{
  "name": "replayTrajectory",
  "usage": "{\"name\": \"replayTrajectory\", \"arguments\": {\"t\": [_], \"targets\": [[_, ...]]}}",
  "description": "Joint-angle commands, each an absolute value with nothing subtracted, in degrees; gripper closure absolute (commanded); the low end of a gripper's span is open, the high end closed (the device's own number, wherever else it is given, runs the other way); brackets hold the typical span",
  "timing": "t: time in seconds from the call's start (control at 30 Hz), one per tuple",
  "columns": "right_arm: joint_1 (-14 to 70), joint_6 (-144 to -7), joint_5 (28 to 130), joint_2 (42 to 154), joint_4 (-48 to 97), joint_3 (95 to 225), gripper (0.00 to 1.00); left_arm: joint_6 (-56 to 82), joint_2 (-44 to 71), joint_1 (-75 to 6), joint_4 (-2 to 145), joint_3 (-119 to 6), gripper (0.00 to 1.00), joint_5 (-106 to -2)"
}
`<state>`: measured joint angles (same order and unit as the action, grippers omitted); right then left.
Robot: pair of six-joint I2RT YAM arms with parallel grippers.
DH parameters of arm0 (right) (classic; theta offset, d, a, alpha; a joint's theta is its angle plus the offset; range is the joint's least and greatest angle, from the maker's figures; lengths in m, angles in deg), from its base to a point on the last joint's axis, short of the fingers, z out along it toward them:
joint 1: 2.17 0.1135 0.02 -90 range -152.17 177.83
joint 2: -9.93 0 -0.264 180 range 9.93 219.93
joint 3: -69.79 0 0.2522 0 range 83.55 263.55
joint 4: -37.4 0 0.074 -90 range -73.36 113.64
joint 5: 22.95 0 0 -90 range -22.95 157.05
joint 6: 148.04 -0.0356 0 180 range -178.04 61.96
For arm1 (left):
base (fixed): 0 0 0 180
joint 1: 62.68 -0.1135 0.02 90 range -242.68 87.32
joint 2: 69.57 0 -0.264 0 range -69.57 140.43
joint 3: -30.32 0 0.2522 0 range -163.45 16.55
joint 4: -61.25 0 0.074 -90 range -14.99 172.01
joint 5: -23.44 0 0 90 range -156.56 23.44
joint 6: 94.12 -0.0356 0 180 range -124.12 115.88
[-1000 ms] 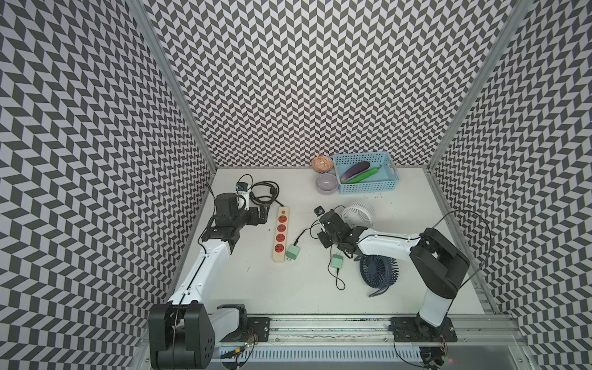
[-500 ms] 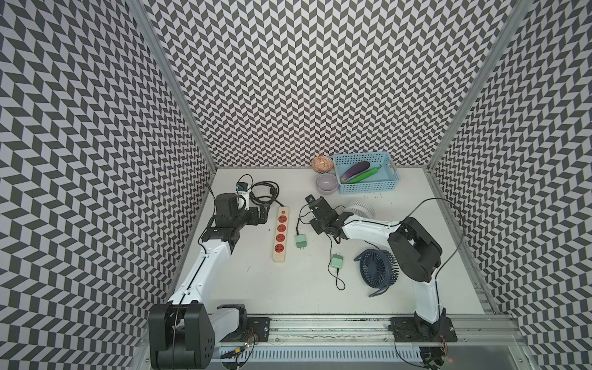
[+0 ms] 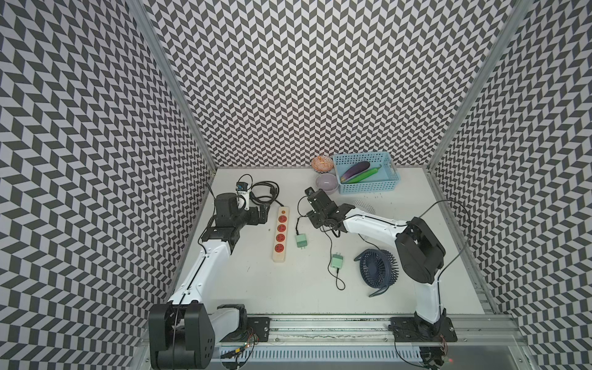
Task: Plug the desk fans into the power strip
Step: Adjust the power cord at the center of the board, then pick up the plug from the center of the board.
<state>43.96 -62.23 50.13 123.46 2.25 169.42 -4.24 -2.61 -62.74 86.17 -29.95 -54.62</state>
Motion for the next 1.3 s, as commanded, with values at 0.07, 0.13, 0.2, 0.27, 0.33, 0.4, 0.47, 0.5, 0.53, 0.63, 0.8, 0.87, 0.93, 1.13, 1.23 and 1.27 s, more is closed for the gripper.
{"name": "replayTrajectory", "arguments": {"t": [0.07, 0.13, 0.2, 0.27, 0.33, 0.4, 0.47, 0.5, 0.53, 0.63, 0.8, 0.87, 0.93, 1.13, 1.23, 1.27], "targets": [[47.38, -67.13, 53.98, 117.21, -0.3, 168.6, 0.26, -3.76, -3.63, -62.96, 84.61, -29.43, 0.0, -53.55], [48.4, -68.43, 54.63, 116.59, -1.6, 168.63, 0.22, -3.76, -3.75, -62.95, 84.61, -29.48, 0.0, -53.63], [48.99, -69.86, 56.14, 116.24, -2.8, 168.79, 0.19, -3.74, -3.76, -62.95, 84.6, -29.53, 0.0, -53.72], [49.45, -71.41, 57.83, 115.95, -3.64, 168.72, 0.18, -3.73, -3.82, -62.95, 84.63, -29.49, 0.0, -53.73], [49.91, -73.49, 60.72, 115.92, -4.15, 168.74, 0.17, -3.75, -3.82, -62.95, 84.6, -29.44, 0.0, -53.73], [50.32, -75.17, 63.21, 116.2, -4.42, 168.63, 0.17, -3.75, -3.83, -62.96, 84.57, -29.47, 0.0, -53.73], [50.62, -77.64, 63.98, 116.86, -5.2, 168.67, 0.17, -3.69, -3.92, -62.97, 84.65, -29.54, 0.0, -53.73], [50.63, -78.86, 64.35, 117.3, -5.91, 168.82, 0.17, -3.75, -3.93, -62.95, 84.68, -29.53, 0.0, -53.73], [50.65, -79.66, 65.01, 118.01, -6.75, 169.18, 0.17, -3.71, -3.92, -62.95, 84.66, -29.51, 0.0, -53.73], [50.64, -81.68, 67.53, 119.91, -8.07, 169.84, 0.17, -3.7, -3.92, -62.95, 84.62, -29.42, 0.0, -53.68], [50.94, -81.76, 69.25, 122.47, -8.62, 170.9, 0.17, -3.55, -3.74, -62.86, 84.62, -29.63, 0.0, -53.55], [50.93, -81.85, 69.39, 123.17, -8.7, 171.1, 0.17, -3.67, -3.75, -62.86, 84.69, -29.67, 0.0, -53.64], [50.99, -82.05, 69.73, 123.91, -8.86, 171.19, 0.17, -3.66, -3.69, -62.79, 84.76, -29.69, 0.0, -53.64], [51.42, -82.21, 68.94, 126.77, -9.32, 172.41, 0.17, -3.57, -3.24, -62.74, 84.78, -29.89, 0.0, -53.64], [51.5, -82.59, 68.54, 127.84, -8.71, 172.62, 0.17, -3.59, -3.12, -62.68, 84.86, -30.08, 0.0, -53.64], [51.53, -82.74, 68.31, 128.09, -8.49, 172.6, 0.17, -3.59, -3.06, -62.64, 84.86, -30.06, 0.0, -53.72]]}}
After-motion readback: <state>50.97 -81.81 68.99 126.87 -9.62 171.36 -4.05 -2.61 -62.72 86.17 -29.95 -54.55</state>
